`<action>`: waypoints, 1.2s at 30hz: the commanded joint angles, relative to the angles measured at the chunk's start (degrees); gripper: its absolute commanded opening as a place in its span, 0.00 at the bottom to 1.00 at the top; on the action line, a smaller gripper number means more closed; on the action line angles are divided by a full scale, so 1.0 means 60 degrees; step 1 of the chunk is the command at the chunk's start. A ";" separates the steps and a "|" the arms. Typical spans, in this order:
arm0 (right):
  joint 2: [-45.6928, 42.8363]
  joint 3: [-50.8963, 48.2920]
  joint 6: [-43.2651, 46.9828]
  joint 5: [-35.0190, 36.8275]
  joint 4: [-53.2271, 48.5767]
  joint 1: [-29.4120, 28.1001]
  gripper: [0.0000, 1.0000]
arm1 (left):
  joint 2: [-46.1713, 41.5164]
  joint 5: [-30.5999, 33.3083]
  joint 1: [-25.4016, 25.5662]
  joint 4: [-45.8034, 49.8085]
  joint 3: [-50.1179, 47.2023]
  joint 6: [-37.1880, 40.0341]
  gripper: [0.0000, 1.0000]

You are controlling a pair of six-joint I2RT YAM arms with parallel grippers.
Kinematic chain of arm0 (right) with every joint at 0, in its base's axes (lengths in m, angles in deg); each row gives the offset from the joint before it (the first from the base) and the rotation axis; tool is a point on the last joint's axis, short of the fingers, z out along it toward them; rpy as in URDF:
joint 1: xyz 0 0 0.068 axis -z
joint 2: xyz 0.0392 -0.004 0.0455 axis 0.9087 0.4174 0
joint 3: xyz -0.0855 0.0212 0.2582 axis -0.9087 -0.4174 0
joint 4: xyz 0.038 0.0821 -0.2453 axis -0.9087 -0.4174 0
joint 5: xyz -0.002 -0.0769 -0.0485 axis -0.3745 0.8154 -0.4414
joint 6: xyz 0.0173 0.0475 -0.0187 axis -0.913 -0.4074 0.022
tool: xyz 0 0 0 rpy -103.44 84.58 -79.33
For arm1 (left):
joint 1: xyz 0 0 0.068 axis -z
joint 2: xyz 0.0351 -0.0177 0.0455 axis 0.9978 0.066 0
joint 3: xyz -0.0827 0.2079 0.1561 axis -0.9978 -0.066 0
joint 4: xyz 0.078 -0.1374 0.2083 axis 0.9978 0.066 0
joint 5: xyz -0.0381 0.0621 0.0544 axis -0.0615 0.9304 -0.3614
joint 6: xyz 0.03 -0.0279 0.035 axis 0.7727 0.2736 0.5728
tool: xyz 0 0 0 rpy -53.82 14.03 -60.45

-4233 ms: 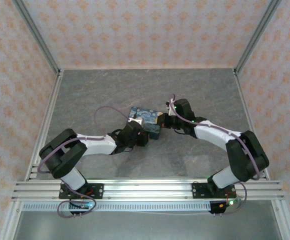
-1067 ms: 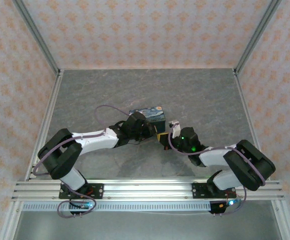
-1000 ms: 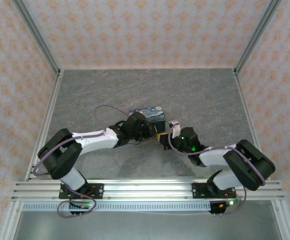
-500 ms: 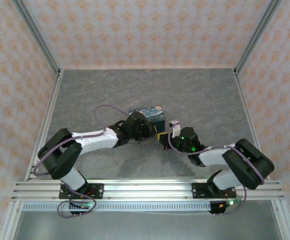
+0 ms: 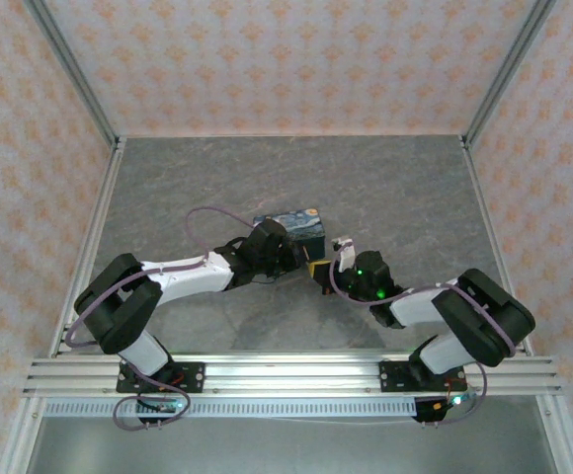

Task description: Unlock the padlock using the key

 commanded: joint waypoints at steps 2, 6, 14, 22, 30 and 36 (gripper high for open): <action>0.0211 0.0290 0.0209 0.0100 0.0997 0.0116 0.00 | -0.0369 -0.0301 0.0083 0.0051 0.0387 0.0132 0.25; 0.0408 0.0320 0.0200 -0.0105 0.1201 0.0196 0.00 | -0.0485 -0.0326 0.0098 0.0149 0.0403 0.0186 0.25; 0.0748 0.0524 0.0261 -0.0461 0.1384 0.0241 0.00 | -0.0445 -0.0439 0.0138 0.0169 0.0526 0.0190 0.25; 0.1081 0.0537 0.0081 -0.0855 0.2072 0.0528 0.00 | -0.0537 -0.0497 0.0156 0.0227 0.0537 0.0161 0.25; 0.1182 0.0757 -0.0014 -0.1403 0.2213 0.0673 0.00 | -0.0624 -0.0563 0.0156 0.0350 0.0561 0.0202 0.25; 0.1258 0.0942 0.0105 -0.1448 0.2168 0.0710 0.00 | -0.0600 -0.0669 0.0149 0.0533 0.0637 0.0307 0.25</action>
